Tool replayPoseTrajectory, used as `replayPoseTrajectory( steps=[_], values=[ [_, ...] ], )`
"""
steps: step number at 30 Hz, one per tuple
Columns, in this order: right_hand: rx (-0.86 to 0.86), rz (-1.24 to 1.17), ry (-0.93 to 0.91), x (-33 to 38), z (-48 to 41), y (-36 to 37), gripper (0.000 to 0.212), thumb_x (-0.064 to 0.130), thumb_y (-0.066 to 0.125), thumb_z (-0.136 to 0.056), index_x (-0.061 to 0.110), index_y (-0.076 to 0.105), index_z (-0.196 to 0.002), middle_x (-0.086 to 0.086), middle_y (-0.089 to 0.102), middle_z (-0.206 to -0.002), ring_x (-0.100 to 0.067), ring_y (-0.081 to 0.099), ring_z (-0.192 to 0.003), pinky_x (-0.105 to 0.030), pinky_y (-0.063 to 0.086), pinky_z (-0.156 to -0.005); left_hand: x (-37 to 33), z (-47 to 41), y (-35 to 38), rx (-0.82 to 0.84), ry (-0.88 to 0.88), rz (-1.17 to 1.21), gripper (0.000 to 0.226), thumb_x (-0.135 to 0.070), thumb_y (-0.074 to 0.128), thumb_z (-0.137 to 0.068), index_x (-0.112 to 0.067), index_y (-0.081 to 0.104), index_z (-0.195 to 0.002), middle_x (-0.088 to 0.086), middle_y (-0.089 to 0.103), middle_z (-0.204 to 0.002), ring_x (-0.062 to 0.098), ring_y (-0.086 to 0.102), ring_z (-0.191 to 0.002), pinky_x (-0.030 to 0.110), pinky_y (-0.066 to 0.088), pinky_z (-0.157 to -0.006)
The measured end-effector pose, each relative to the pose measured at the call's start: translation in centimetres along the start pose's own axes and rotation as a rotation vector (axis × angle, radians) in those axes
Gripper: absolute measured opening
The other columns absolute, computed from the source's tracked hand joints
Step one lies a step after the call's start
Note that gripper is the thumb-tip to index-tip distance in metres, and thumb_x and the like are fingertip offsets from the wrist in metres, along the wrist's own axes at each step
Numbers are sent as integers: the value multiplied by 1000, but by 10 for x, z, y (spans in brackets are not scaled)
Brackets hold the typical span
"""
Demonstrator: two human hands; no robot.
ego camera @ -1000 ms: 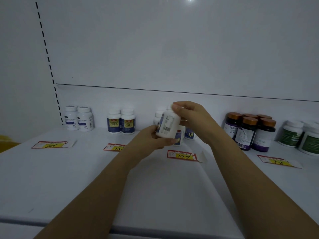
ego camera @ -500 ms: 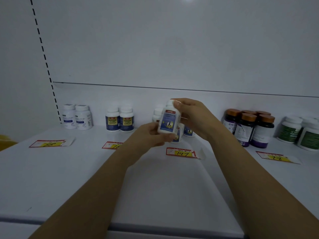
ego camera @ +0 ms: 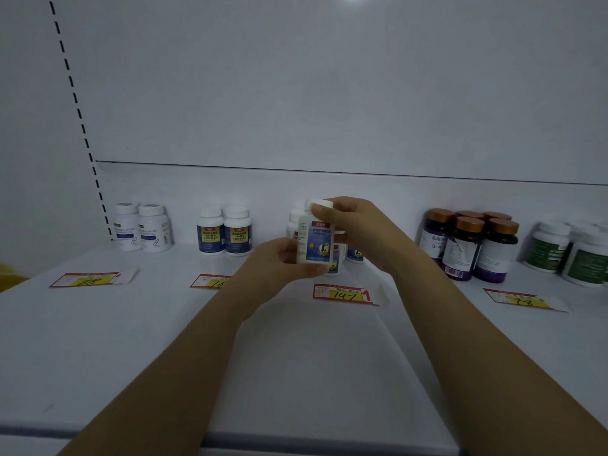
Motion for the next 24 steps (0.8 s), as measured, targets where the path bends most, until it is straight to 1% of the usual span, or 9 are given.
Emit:
replayPoseTrajectory(
  steps=[2, 4, 6, 8, 12, 14, 18, 22, 24],
  values=[
    [3, 24, -26, 3, 1, 2, 22, 36, 63, -87, 17, 65, -97, -2, 72, -92, -20, 71, -85, -38, 57, -84, 1, -1, -1, -16, 1, 11, 43, -16, 76, -75, -17, 61, -116, -5, 70, -106, 4, 66, -94, 17, 51, -79],
    [9, 38, -60, 8, 1, 3, 12, 32, 65, -86, 26, 62, -96, 7, 70, -91, -12, 69, -84, -30, 57, -79, 2, -2, -5, -70, 17, 33, 45, -8, 77, -73, -16, 60, -114, -6, 70, -104, 2, 66, -89, 13, 53, -69],
    [21, 81, -118, 15, 1, 6, 19, 26, 68, -84, 30, 58, -100, 16, 65, -94, -1, 64, -87, -18, 53, -71, 0, -1, -14, -176, 64, 82, 49, 3, 76, -70, -13, 59, -114, -7, 68, -99, 0, 64, -84, 7, 50, -61],
    [28, 92, -215, 23, 2, 14, 32, 18, 73, -80, 28, 55, -105, 18, 62, -101, 2, 61, -95, -10, 51, -66, -2, -1, -25, -316, 140, 106, 53, 11, 74, -69, -13, 58, -113, -5, 64, -100, 1, 61, -85, 3, 47, -60],
    [53, 147, -455, 30, 10, 33, 46, 10, 79, -74, 15, 53, -112, 5, 62, -117, -7, 59, -110, -20, 53, -88, -4, -1, -41, -541, 314, -24, 53, 10, 75, -67, -11, 55, -112, -4, 59, -107, 13, 56, -98, 0, 44, -68],
    [51, 228, -535, 32, 12, 38, 48, 12, 79, -74, 11, 53, -114, 2, 62, -118, -9, 59, -109, -21, 51, -92, -4, 0, -44, -590, 368, -93, 55, 7, 78, -66, -7, 56, -115, -1, 59, -109, 13, 55, -101, 2, 43, -74],
    [23, 257, -586, 35, 13, 37, 47, 12, 79, -74, 10, 55, -114, 3, 62, -115, -6, 59, -104, -17, 50, -90, -6, -1, -45, -594, 406, -114, 56, 5, 79, -65, -3, 56, -116, 0, 59, -110, 13, 55, -101, -1, 43, -76],
    [-12, 221, -542, 37, 13, 30, 45, 12, 75, -78, 21, 55, -117, 11, 60, -116, -5, 57, -109, -19, 50, -92, -9, 0, -38, -475, 347, -2, 55, 6, 78, -67, -11, 57, -115, -3, 61, -114, 15, 57, -107, 18, 47, -87],
    [-27, 181, -434, 36, 10, 24, 47, 13, 73, -80, 29, 54, -120, 17, 59, -115, -2, 57, -108, -15, 49, -89, -10, 0, -30, -359, 281, 33, 51, 2, 78, -69, -19, 57, -111, -10, 62, -110, 7, 59, -104, 17, 46, -88]
  ],
)
Point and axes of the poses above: each hand's wrist, its own z-axis away from the middle knuckle, its own y-axis out of the palm, x = y × z, the point moved 4 cm from there along -z, towards the middle knuckle
